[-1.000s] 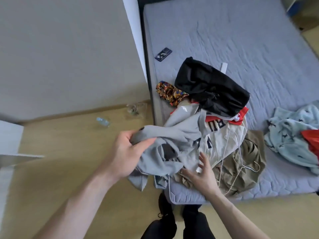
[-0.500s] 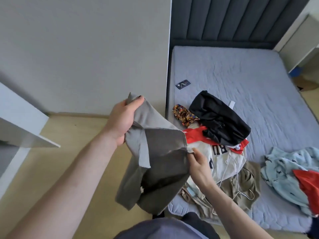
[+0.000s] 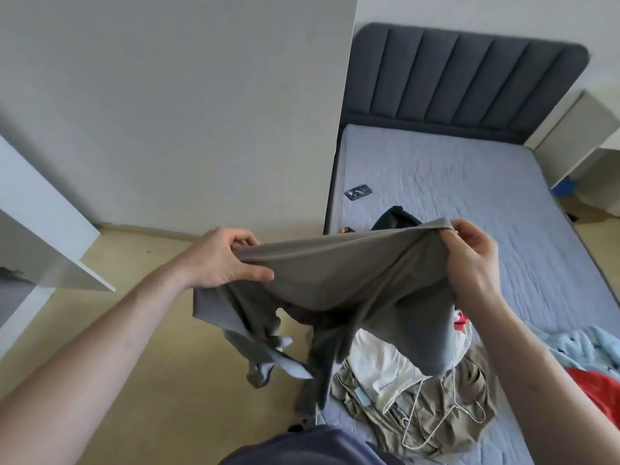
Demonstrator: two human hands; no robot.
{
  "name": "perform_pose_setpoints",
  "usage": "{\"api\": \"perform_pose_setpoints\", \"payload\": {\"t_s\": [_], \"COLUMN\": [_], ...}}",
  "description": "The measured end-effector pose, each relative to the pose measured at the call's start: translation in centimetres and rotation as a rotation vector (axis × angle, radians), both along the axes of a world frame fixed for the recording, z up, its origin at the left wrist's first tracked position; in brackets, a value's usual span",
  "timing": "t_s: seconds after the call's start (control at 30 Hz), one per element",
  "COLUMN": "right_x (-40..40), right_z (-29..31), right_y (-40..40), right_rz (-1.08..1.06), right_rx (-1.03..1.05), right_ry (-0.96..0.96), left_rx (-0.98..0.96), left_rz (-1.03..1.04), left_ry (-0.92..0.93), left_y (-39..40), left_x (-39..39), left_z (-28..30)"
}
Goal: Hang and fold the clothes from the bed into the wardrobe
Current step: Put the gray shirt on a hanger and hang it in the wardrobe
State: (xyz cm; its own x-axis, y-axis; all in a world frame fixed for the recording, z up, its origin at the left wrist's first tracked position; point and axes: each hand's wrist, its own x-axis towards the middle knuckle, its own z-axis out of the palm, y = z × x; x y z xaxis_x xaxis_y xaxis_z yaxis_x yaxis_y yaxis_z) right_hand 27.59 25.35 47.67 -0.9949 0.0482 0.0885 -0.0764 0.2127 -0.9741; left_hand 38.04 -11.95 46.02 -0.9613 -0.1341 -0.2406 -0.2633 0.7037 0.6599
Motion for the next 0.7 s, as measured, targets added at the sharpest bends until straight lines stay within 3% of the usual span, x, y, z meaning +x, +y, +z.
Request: {"api": "perform_pose_setpoints", "payload": {"t_s": [0.1, 0.17, 0.23, 0.3, 0.4, 0.53, 0.7], "right_x": [-1.2, -1.7, -1.3, 0.7, 6.3, 11.5, 10.8], "right_z": [0.8, 0.9, 0.5, -0.6, -2.6, -5.9, -10.5], "right_y": [1.7, 2.9, 3.7, 3.4, 0.1, -5.1, -7.9], "right_rz": [-0.135, -0.214, -0.265, -0.26, -0.009, 0.614, 0.629], "right_rx": [0.034, 0.076, 0.147, 0.28, 0.338, 0.277, 0.323], "right_ry": [0.034, 0.03, -0.001, -0.032, 0.089, -0.174, -0.387], "left_rx": [-0.268, -0.243, -0.01, 0.424, 0.864, 1.119, 1.294], "left_rz": [-0.064, -0.01, 0.067, 0.147, 0.308, 0.397, 0.507], "left_ry": [-0.054, -0.054, -0.006, 0.006, -0.062, -0.096, 0.015], "left_y": [-0.3, 0.2, 1.3, 3.3, 7.0, 11.9, 14.3], "left_x": [0.0, -0.2, -0.7, -1.4, -2.9, -4.9, -7.1], "left_z": [-0.5, 0.0, 1.2, 2.9, 5.6, 8.0, 10.2]}}
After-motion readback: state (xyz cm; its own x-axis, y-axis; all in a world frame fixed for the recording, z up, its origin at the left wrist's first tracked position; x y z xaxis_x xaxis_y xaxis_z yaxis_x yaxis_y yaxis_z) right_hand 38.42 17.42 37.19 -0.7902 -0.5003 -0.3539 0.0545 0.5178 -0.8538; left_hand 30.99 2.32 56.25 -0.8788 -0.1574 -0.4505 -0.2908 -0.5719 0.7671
